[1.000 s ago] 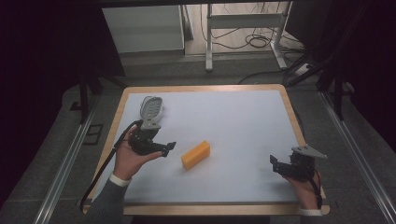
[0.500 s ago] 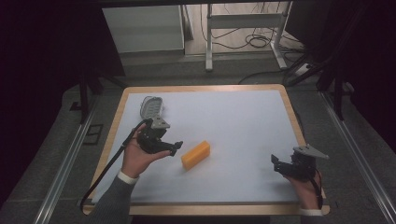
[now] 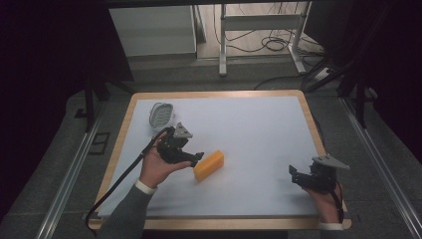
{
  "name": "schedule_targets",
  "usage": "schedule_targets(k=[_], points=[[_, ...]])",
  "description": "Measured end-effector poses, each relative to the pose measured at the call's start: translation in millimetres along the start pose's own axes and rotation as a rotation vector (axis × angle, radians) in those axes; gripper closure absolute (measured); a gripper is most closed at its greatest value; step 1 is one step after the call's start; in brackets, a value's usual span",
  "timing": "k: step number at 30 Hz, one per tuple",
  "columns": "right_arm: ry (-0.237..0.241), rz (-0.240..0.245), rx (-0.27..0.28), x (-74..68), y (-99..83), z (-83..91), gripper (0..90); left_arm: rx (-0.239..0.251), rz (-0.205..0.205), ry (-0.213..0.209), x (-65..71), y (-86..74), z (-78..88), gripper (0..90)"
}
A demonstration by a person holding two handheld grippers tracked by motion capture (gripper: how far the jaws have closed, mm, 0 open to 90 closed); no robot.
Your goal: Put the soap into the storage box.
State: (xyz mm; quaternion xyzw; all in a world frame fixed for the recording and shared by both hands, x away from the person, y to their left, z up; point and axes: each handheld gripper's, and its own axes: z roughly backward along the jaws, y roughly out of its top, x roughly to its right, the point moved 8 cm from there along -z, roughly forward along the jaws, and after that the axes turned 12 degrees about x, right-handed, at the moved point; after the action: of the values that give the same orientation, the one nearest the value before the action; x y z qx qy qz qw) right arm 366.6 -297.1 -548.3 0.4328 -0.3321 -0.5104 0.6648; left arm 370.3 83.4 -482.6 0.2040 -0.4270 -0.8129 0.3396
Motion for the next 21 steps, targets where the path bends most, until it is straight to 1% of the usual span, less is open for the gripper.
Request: schedule_targets(k=[3, 5, 9, 10, 11, 12, 14, 15, 16, 17, 18, 21], points=[[0.000, 0.000, -0.002, -0.2, -0.4, -0.3, 8.9, 0.000, 0.005, -0.006, 1.3, -0.5, -3.2, 20.7], [0.001, 0.001, -0.003, -0.8, -0.4, -0.4, 8.9, -0.019, 0.009, -0.025, 5.6, -3.4, -10.5, 21.0], [0.001, 0.001, -0.004, -1.0, -0.5, -0.4, 8.9, -0.032, 0.010, -0.034, 7.4, -6.2, -16.7, 21.6], [0.001, 0.003, -0.004, -0.7, -0.7, -0.5, 8.9, -0.039, 0.012, -0.035, 8.0, -7.6, -20.5, 21.6], [-0.001, 0.002, -0.007, 0.1, -1.6, -1.1, 8.9, -0.049, 0.014, -0.042, 9.0, -9.4, -24.6, 23.9], [-0.001, 0.001, -0.008, 0.2, -1.9, -1.3, 8.9, -0.059, 0.012, -0.042, 9.4, -10.4, -27.1, 24.6], [-0.004, -0.001, -0.009, 0.7, -2.6, -2.0, 8.9, -0.077, -0.005, -0.031, 10.8, -11.4, -31.1, 24.7], [-0.004, 0.000, -0.010, 0.8, -2.8, -2.2, 8.9, -0.083, -0.007, -0.039, 14.0, -11.2, -34.0, 24.7], [-0.003, 0.001, -0.011, 0.7, -3.0, -2.3, 8.8, -0.083, -0.007, -0.039, 14.0, -11.2, -34.0, 24.7], [-0.002, 0.002, -0.012, 0.5, -3.2, -2.2, 8.9, -0.095, -0.012, -0.053, 18.9, -11.4, -39.2, 24.7], [-0.002, 0.002, -0.012, 0.3, -3.1, -2.0, 8.9, -0.100, -0.014, -0.056, 20.6, -12.0, -42.0, 24.7], [-0.003, 0.002, -0.011, 0.2, -2.9, -1.7, 8.8, -0.110, -0.004, -0.067, 23.3, -14.5, -46.8, 25.0]])
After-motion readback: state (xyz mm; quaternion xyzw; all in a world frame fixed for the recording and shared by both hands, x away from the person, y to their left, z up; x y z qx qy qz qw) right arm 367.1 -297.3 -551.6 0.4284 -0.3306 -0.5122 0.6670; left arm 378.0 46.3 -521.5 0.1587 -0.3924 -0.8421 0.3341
